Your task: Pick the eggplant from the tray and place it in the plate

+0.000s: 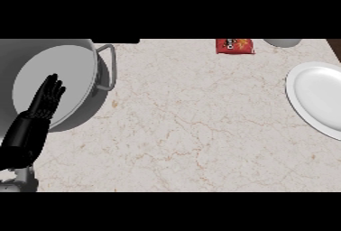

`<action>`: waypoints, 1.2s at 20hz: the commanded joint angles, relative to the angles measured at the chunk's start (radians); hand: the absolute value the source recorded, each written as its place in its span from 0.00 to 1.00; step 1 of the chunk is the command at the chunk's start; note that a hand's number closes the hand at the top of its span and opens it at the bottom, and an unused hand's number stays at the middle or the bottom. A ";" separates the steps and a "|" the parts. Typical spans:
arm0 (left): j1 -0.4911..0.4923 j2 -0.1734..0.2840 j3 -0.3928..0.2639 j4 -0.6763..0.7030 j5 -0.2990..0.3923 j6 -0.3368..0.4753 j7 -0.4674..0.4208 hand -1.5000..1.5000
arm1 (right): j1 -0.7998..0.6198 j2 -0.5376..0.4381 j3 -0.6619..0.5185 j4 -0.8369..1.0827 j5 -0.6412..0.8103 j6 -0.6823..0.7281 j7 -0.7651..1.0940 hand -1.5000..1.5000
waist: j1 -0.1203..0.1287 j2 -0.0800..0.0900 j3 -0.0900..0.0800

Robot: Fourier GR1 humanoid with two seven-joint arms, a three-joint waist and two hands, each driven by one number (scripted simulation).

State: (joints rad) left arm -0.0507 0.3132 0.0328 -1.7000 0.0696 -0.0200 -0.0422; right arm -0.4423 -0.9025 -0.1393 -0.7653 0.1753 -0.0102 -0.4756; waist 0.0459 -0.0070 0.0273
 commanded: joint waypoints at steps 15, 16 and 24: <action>0.078 -0.059 -0.017 0.136 -0.001 -0.022 0.029 0.50 | -0.219 0.161 -0.173 0.266 -0.152 -0.045 0.091 0.00 | -0.026 0.029 -0.023; 0.080 -0.071 -0.019 0.119 0.000 -0.011 0.033 0.50 | -0.239 0.157 -0.200 0.273 -0.182 -0.027 0.096 0.00 | -0.025 0.026 -0.023; 0.076 -0.051 0.016 0.146 -0.007 -0.023 0.025 0.50 | -0.170 0.051 -0.345 0.380 -0.329 0.211 0.022 0.00 | -0.061 0.031 -0.023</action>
State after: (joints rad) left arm -0.0159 0.2999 0.0708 -1.7219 0.0573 -0.0341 -0.0416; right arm -0.6366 -0.8024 -0.4232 -0.4244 -0.0945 0.1072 -0.4171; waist 0.0073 -0.0063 0.0329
